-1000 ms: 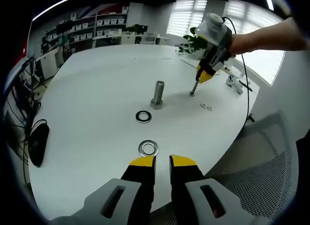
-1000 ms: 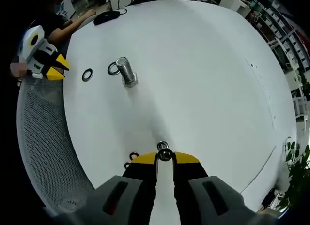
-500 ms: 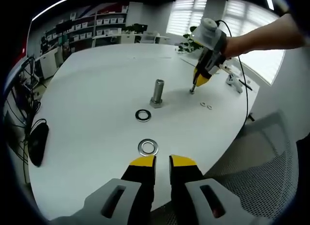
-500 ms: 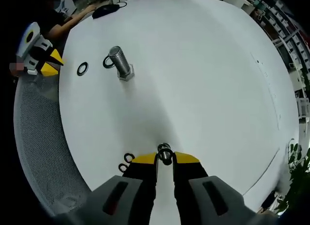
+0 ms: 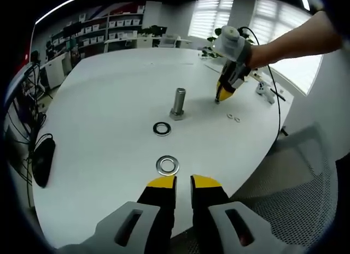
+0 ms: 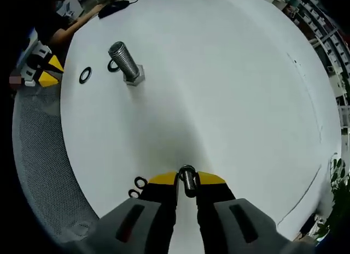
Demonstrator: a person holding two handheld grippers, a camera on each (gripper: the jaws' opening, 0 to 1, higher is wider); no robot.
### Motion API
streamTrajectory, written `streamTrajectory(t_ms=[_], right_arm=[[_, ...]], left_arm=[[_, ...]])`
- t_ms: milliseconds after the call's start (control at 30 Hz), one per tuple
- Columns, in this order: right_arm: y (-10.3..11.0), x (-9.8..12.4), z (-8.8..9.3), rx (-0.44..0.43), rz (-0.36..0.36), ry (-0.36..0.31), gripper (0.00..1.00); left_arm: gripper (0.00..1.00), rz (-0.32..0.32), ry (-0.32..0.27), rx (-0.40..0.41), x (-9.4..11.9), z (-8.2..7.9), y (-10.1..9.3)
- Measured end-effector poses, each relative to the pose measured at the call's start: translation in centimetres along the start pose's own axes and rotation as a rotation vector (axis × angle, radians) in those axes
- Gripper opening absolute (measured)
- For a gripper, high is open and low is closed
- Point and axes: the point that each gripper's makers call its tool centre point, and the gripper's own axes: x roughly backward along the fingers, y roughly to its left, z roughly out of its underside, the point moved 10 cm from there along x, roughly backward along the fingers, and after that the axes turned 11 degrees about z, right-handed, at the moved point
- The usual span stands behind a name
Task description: Place the washer onto the threaded stud by aligning its center hole with the stud, sliding it down to the base, and recovering from edge contact or off-axis alignment until the washer reaches the visible bottom stop.
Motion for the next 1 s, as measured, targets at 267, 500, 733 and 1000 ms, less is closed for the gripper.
streamTrajectory(t_ms=[267, 500, 733, 1000], right_arm=[[-0.1, -0.6, 0.5, 0.026, 0.008, -0.006, 0.16], [-0.1, -0.4, 0.8, 0.015, 0.008, -0.022, 0.2], [-0.6, -0.1, 0.9, 0.009, 0.007, -0.046, 0.21], [-0.7, 0.7, 2.7, -0.007, 0.0, -0.07, 0.22]], left_arm=[[0.08, -0.003, 0.003, 0.005, -0.1, 0.1, 0.0], [0.08, -0.018, 0.001, 0.009, 0.0, 0.0, 0.1], [0.08, -0.025, -0.01, 0.022, 0.1, 0.0, 0.1], [0.09, -0.035, 0.008, 0.029, -0.1, 0.1, 0.2]])
